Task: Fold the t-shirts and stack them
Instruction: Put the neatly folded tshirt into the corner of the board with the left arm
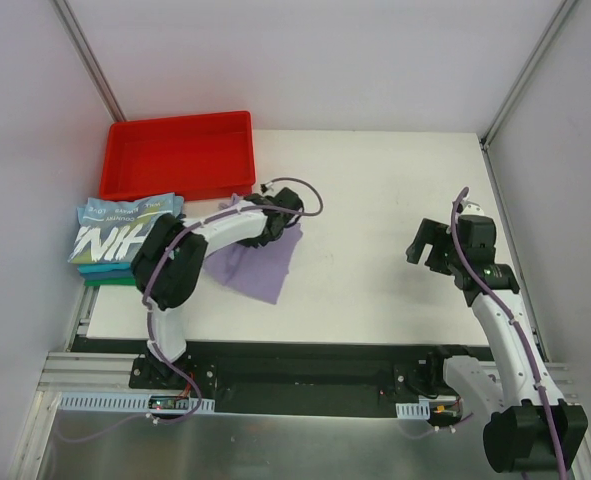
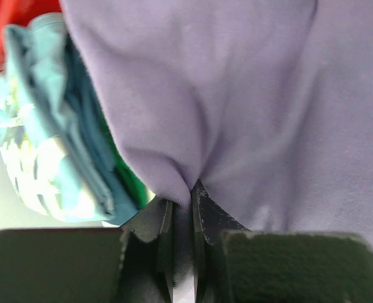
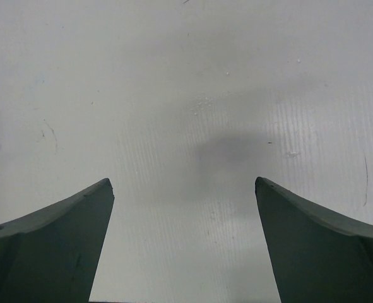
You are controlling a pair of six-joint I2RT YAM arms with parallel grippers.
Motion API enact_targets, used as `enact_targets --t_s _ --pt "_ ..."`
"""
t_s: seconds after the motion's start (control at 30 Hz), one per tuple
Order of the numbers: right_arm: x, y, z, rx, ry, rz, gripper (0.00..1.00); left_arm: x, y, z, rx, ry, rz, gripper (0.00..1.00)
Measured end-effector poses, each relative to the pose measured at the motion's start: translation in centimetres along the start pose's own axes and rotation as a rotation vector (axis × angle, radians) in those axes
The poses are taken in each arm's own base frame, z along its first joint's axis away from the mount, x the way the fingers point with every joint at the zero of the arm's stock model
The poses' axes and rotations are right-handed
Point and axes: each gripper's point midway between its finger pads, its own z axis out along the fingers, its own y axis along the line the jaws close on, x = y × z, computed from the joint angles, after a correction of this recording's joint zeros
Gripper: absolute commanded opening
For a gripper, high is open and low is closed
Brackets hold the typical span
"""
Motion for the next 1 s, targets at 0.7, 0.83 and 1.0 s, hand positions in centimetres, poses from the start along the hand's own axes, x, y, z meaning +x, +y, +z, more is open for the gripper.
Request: enact_targets --t_s 0.7,0.83,1.0 --pt "0.0 -0.3 0.5 0.003 0.015 0.017 0.96 -0.5 20.1 -1.3 -0.107 -0.141 0.043 0.0" --pt "0.0 -0.4 0.5 0.009 0.013 0.019 0.96 -0.8 21.6 -1.9 -0.125 -0.158 0.007 0.0" --pt "0.0 -0.8 0.6 0.026 0.014 0.02 0.96 -0.7 23.4 -4.0 -0.144 -0.214 -0.05 0.0"
